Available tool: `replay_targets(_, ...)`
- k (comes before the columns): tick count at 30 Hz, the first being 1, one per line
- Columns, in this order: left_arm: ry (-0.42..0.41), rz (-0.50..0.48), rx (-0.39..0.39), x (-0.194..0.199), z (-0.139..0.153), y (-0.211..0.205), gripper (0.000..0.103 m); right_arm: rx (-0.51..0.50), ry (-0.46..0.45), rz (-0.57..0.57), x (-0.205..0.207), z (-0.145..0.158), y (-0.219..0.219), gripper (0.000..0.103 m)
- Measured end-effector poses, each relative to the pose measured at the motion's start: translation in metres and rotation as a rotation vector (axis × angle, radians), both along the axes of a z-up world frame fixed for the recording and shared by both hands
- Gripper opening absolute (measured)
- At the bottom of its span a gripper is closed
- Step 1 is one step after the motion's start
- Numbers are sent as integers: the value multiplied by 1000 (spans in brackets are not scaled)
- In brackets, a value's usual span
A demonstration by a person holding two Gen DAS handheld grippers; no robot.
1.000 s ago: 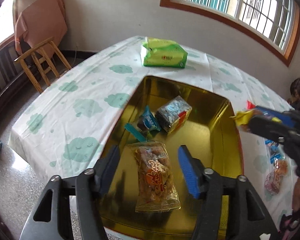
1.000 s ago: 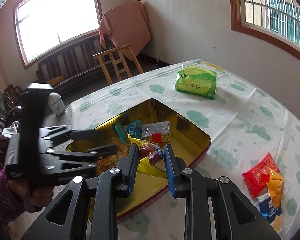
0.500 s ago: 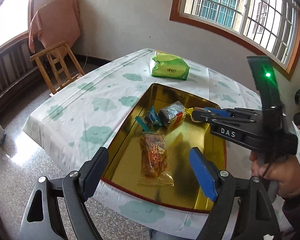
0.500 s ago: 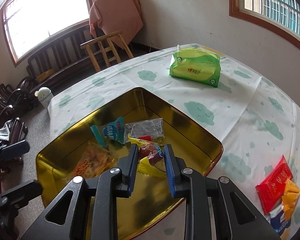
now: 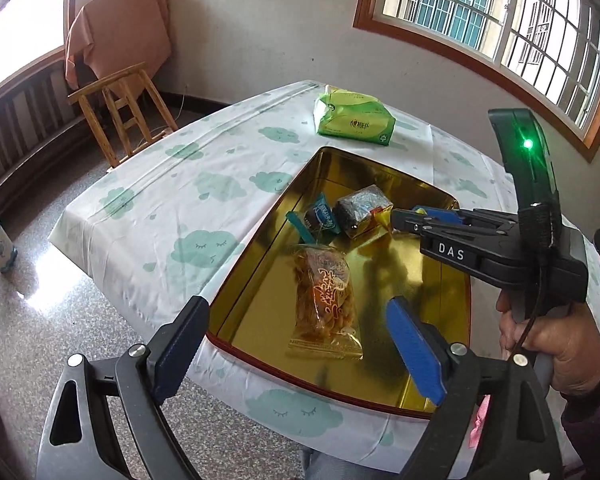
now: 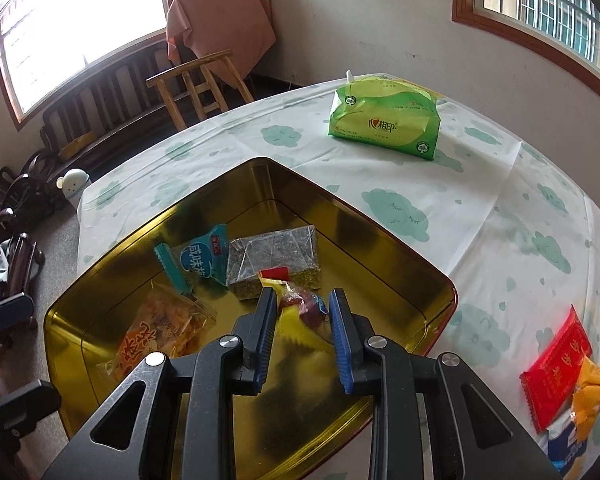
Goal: Organize snacks
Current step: 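Lower the yellow packet into the tin and open the right gripper, then grasp the red-patterned pastry packet with the left gripper while the right moves toward the snacks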
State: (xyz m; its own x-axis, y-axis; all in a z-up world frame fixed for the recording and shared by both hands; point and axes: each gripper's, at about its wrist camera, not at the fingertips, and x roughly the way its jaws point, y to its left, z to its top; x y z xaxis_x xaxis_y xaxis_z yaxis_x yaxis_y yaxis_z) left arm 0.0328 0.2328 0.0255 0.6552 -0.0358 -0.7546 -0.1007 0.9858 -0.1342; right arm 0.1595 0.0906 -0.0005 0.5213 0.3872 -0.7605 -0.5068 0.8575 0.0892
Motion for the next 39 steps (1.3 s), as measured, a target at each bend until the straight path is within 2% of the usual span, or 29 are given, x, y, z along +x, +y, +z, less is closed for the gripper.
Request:
replay_targets(7, 9, 12, -16, -1, -2, 3, 92, -2, -32, 9, -4, 8, 7, 28)
replay_targets(10, -7, 25, -22, -4, 0, 5, 96, -15, -71, 37, -12, 14, 16, 28)
replay_targets(22, -50, 58, -11, -19, 11, 6, 97, -110, -235, 146, -67, 31, 45, 29)
replay_targets(28, -80, 95, 7, -39, 21, 7, 97, -143, -285, 171, -99, 35, 34, 29)
replay_targets(32, -92, 90, 39, -47, 29, -1, 97, -127, -293, 169, -116, 41, 15, 29)
replay_targets(39, -152, 18, 96, -58, 44, -38, 97, -140, -339, 155, -148, 49, -27, 30)
